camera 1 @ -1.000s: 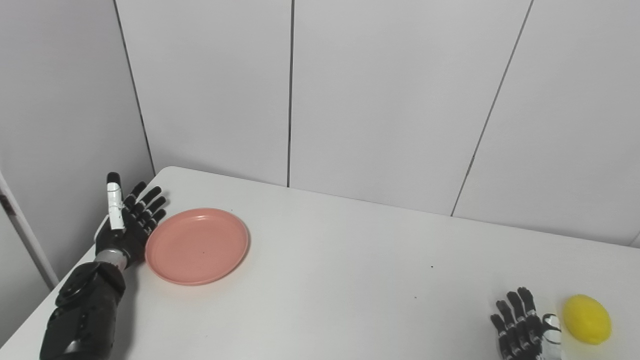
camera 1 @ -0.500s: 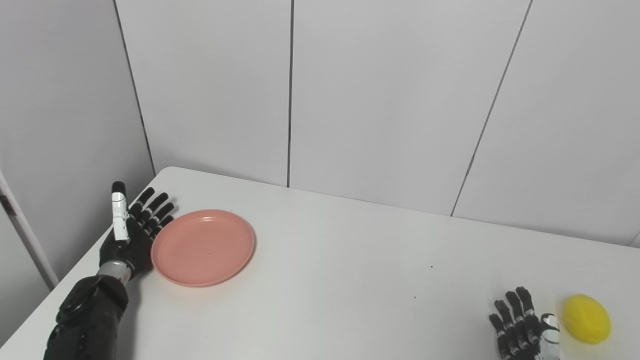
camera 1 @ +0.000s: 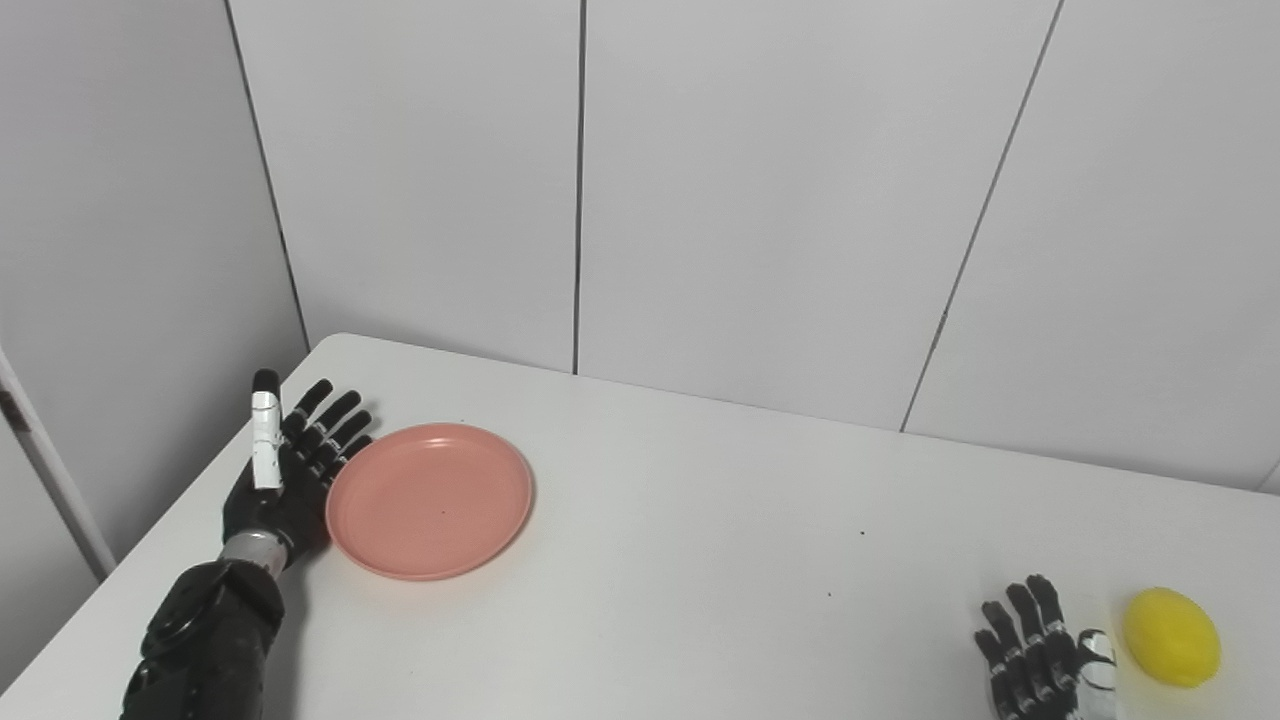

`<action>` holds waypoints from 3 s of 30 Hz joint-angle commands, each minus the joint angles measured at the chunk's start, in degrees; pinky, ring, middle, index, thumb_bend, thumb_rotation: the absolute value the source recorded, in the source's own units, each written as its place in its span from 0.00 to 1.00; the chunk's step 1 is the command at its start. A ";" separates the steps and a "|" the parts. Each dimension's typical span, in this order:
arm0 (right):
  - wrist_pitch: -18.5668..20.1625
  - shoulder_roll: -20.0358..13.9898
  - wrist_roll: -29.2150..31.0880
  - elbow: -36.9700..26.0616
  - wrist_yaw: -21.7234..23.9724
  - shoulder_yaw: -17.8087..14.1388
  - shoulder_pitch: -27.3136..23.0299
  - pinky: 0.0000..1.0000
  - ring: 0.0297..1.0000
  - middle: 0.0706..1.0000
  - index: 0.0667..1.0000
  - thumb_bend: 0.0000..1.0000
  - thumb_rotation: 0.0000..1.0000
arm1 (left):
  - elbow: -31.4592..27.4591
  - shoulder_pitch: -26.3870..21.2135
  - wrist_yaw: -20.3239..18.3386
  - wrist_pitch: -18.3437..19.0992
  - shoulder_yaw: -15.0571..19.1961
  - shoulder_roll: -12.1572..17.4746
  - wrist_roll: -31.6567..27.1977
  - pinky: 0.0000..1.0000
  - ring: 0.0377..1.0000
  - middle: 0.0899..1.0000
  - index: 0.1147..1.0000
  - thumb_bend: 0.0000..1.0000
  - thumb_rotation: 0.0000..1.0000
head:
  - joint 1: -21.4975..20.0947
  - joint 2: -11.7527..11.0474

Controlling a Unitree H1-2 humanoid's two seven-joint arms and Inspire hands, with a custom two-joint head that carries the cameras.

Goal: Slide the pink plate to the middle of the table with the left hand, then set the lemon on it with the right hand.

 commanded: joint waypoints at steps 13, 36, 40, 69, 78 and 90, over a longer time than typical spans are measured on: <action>0.71 1.53 -0.68 1.34 -0.29 1.38 3.33 1.00 0.96 0.98 0.98 0.73 1.00 | -5.16 1.23 5.41 0.18 -5.83 -5.58 6.72 0.82 0.80 0.76 0.79 0.91 0.83 | -0.61 0.98; 1.98 3.09 -1.99 -1.58 -2.30 2.82 4.03 1.00 0.94 0.97 0.95 0.74 1.00 | -4.19 1.42 4.68 0.00 -8.72 -8.49 9.18 0.83 0.81 0.77 0.81 0.91 0.84 | -3.43 2.99; 2.19 3.35 -1.82 -1.59 -2.50 3.06 3.93 1.00 0.95 0.97 0.95 0.74 1.00 | -4.90 1.77 5.67 -0.51 -8.87 -9.82 9.80 0.83 0.82 0.78 0.82 0.92 0.84 | -4.31 3.20; 5.40 7.37 -5.91 -6.67 -7.50 6.68 4.28 0.98 0.92 0.94 0.93 0.76 0.99 | -14.55 4.84 6.69 0.26 -12.83 -16.56 11.27 0.84 0.82 0.80 0.85 0.88 0.84 | -13.48 8.00; 5.22 8.21 -6.88 -6.73 -7.81 7.31 4.02 0.96 0.91 0.93 0.93 0.76 0.99 | -15.37 4.93 7.26 -0.92 -13.78 -17.91 12.40 0.88 0.85 0.81 0.86 0.87 0.85 | -15.96 9.10; 6.12 8.67 -7.85 -7.56 -8.31 7.81 4.01 0.98 0.92 0.94 0.93 0.78 0.99 | -17.81 6.14 6.50 -0.60 -16.29 -19.92 12.61 0.94 0.89 0.84 0.88 0.84 0.87 | -16.73 9.59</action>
